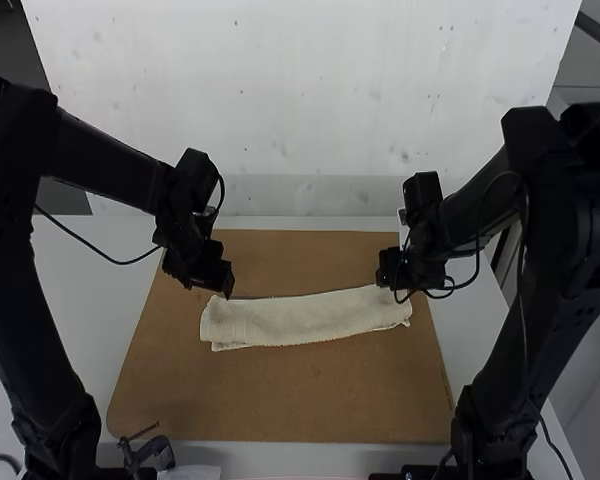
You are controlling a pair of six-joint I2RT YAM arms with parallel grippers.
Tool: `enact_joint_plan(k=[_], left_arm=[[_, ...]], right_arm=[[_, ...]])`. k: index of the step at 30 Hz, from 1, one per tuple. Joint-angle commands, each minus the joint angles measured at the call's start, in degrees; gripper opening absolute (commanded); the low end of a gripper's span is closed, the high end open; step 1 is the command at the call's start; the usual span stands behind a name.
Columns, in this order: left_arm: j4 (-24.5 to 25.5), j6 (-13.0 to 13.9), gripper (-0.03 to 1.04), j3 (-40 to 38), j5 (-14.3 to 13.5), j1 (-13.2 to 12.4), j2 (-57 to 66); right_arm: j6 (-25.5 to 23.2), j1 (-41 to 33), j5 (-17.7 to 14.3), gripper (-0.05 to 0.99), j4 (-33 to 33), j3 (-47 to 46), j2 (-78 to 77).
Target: Fold the towel.
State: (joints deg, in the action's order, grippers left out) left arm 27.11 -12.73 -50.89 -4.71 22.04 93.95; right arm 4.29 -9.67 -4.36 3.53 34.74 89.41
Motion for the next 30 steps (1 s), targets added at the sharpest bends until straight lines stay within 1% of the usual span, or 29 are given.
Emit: enact_joint_plan(k=[1, 5, 7, 9, 13, 15, 17, 18, 19, 21, 23, 25, 28, 30], left_arm=[[-0.13, 1.39, 0.97, -1.75, -0.56, -2.44, -3.16], [-0.04, 1.83, 0.99, -1.58, 0.32, -5.78, -8.79], [0.04, 1.92, 0.99, -1.4, 0.84, -6.93, -10.54], [0.22, 1.92, 0.99, -1.23, 0.93, -7.45, -11.42], [0.13, 1.83, 0.99, -0.43, 1.02, -7.8, -12.21], [0.13, 1.83, 0.99, 0.27, 1.02, -7.72, -12.83], [0.13, 1.83, 0.99, 0.62, 1.02, -7.8, -13.36], [0.13, 1.83, 0.99, 0.71, 1.02, -7.98, -13.44], [0.13, 1.83, 0.99, 0.8, 1.02, -8.24, -13.62], [0.13, 1.92, 0.99, 0.97, 1.28, -8.68, -13.71], [0.13, 1.83, 0.99, 1.24, 1.46, -9.21, -13.71], [0.13, 1.83, 0.99, 1.68, 1.9, -9.65, -14.06], [0.04, 1.92, 0.99, 2.55, 1.9, -9.65, -14.85], [-0.04, 1.92, 0.99, 2.91, 1.9, -9.83, -15.38]], right_arm=[[-0.69, 1.23, -0.03, 0.82, -1.6, -0.46, -3.98], [-1.31, 1.94, 1.28, 0.82, -4.5, -0.46, -4.5], [-2.27, 2.03, 2.16, 0.82, -5.64, -0.2, -3.45], [-3.06, 1.94, 3.31, 0.82, -7.66, 0.77, -1.16], [-5.09, 1.59, 3.31, 0.82, -7.66, 1.82, 4.2], [-6.05, 1.59, 3.31, 0.79, -7.75, 2.44, 6.66], [-6.49, 1.59, 3.31, 0.58, -7.75, 2.79, 8.42], [-6.93, 1.59, 3.31, 0.45, -7.75, 3.14, 9.12], [-7.02, 1.5, 3.31, 0.35, -7.75, 3.14, 9.47], [-7.02, 1.5, 3.13, 0.2, -7.75, 3.23, 9.91], [-7.02, 1.5, 3.13, 0.12, -7.75, 3.32, 9.91], [-7.02, 1.67, 3.13, 0.02, -7.75, 3.32, 9.82], [-6.32, 3.17, 3.13, 0.02, -7.84, 3.32, 9.56], [-5.17, 5.45, 3.13, 0.02, -8.28, 3.58, 9.12]])
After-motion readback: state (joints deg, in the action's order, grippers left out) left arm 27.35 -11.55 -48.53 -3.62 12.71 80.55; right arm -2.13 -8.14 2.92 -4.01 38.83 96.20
